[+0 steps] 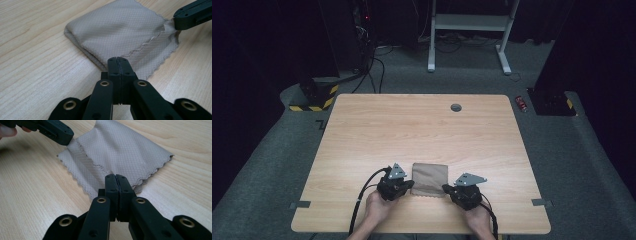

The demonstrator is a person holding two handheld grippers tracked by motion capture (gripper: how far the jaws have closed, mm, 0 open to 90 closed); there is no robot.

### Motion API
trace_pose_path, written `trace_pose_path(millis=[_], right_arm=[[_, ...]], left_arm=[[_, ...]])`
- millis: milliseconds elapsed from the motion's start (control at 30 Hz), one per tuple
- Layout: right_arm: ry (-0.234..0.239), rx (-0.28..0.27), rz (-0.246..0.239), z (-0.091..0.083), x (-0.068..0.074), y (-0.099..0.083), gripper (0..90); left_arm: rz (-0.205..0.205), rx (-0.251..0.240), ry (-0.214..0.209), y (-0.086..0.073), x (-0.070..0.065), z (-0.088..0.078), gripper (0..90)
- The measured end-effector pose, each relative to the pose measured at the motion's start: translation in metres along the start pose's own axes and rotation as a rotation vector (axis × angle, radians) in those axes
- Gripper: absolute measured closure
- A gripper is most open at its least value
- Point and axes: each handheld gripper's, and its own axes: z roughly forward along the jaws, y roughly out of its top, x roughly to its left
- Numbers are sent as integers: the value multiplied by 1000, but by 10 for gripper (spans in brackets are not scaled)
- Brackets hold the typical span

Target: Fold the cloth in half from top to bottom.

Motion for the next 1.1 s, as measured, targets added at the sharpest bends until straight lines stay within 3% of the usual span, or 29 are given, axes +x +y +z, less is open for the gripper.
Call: trace_pose_path(millis=[100, 167, 300, 400, 567, 700, 800, 867, 933, 1100], right_arm=[[-2, 2, 2, 0, 1, -3, 858], [-1, -6, 19, -3, -1, -4, 793], [-8, -48, 33, -15, -2, 1, 763], [-19, -70, 42, -19, -3, 9, 758], [-40, -32, 54, 0, -1, 16, 714], [-49, 16, 31, 8, 5, 8, 647], [-68, 40, 4, 7, 8, -1, 609], [-84, 56, -19, 5, 8, -7, 591], [-86, 46, -15, 1, 7, -12, 577], [-85, 40, -10, -3, 3, -12, 579]], left_arm=[[-5, 4, -5, -1, -1, -1, 883], [-18, -2, -18, -1, -2, -4, 820], [-64, -53, -35, 2, 0, -13, 714], [-75, -68, -19, 9, 2, -13, 669], [-40, -15, 33, 12, -2, 1, 605], [-35, 24, 45, 2, -3, 5, 587], [-44, 43, 53, -6, -1, 3, 579], [-28, 45, 69, -10, -2, 0, 574], [-12, 46, 79, -11, -4, -1, 571], [-40, 41, 72, -11, 0, -4, 548]])
